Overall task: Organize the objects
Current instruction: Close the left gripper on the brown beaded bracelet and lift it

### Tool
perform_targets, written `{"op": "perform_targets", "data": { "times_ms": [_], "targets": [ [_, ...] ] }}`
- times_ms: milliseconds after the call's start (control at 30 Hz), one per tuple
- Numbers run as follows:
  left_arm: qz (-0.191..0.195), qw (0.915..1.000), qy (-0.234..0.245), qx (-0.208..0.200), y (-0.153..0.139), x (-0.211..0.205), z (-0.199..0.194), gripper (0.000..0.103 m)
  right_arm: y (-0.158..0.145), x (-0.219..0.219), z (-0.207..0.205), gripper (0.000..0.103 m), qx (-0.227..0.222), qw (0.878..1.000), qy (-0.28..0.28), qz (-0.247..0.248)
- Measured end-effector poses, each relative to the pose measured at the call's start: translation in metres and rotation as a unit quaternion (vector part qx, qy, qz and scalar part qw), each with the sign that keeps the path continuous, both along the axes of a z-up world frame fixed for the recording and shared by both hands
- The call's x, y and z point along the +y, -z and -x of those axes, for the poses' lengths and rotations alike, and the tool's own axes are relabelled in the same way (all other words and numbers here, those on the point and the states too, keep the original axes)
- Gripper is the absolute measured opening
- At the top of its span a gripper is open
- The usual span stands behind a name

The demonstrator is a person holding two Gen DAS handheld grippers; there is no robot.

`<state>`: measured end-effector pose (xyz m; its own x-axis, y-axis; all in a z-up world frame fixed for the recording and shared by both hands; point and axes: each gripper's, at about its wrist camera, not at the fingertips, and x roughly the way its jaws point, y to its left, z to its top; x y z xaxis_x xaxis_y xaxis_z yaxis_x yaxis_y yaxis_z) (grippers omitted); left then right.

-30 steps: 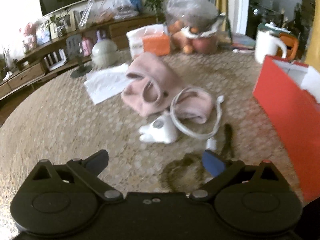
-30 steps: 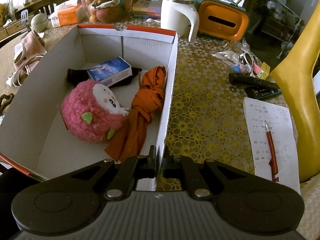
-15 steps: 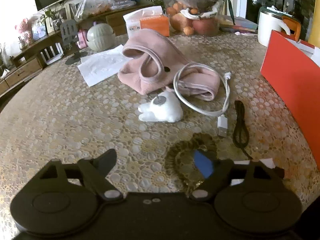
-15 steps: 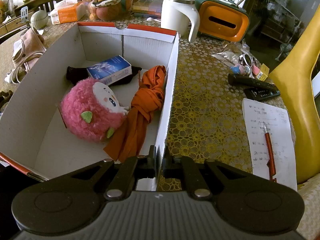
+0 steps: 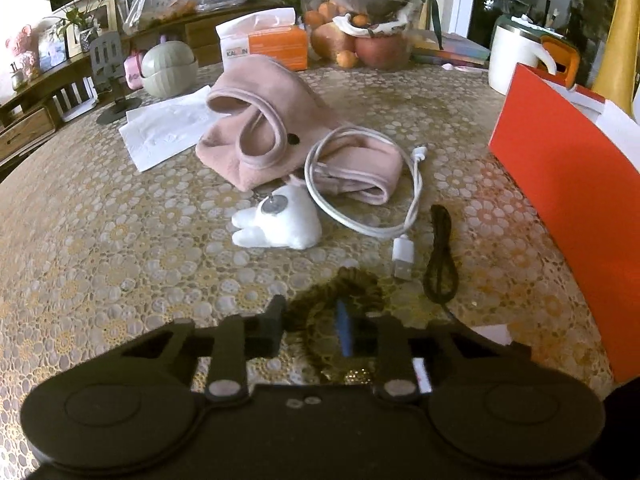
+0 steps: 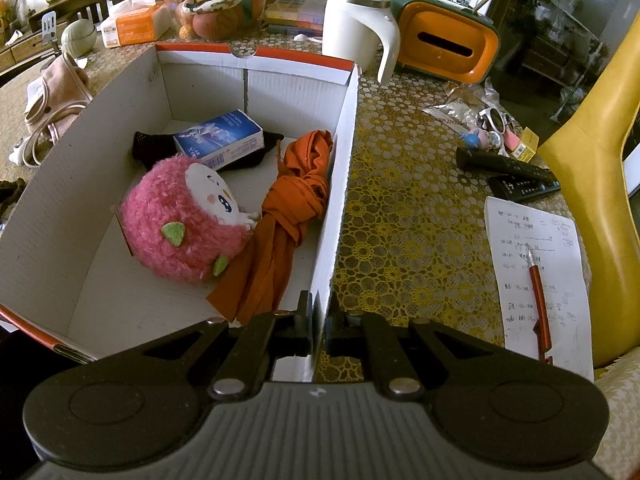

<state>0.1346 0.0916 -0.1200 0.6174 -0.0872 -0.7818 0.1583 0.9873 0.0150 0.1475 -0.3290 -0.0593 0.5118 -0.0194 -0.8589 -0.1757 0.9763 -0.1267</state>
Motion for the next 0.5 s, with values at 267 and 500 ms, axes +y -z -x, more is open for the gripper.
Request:
{"op": "perform_targets", "data": {
  "times_ms": [267, 500],
  "targets": [
    [0.008, 0.9999, -0.004, -0.007, -0.014, 0.002, 0.006, 0.007, 0.000, -0.001, 0.000, 0.006, -0.003, 1.000, -0.003, 0.000],
    [0.028, 0.9990, -0.006, -0.034, -0.054, 0.001, 0.015, 0.007, 0.000, -0.001, 0.001, 0.006, -0.008, 1.000, -0.002, -0.001]
  ]
}}
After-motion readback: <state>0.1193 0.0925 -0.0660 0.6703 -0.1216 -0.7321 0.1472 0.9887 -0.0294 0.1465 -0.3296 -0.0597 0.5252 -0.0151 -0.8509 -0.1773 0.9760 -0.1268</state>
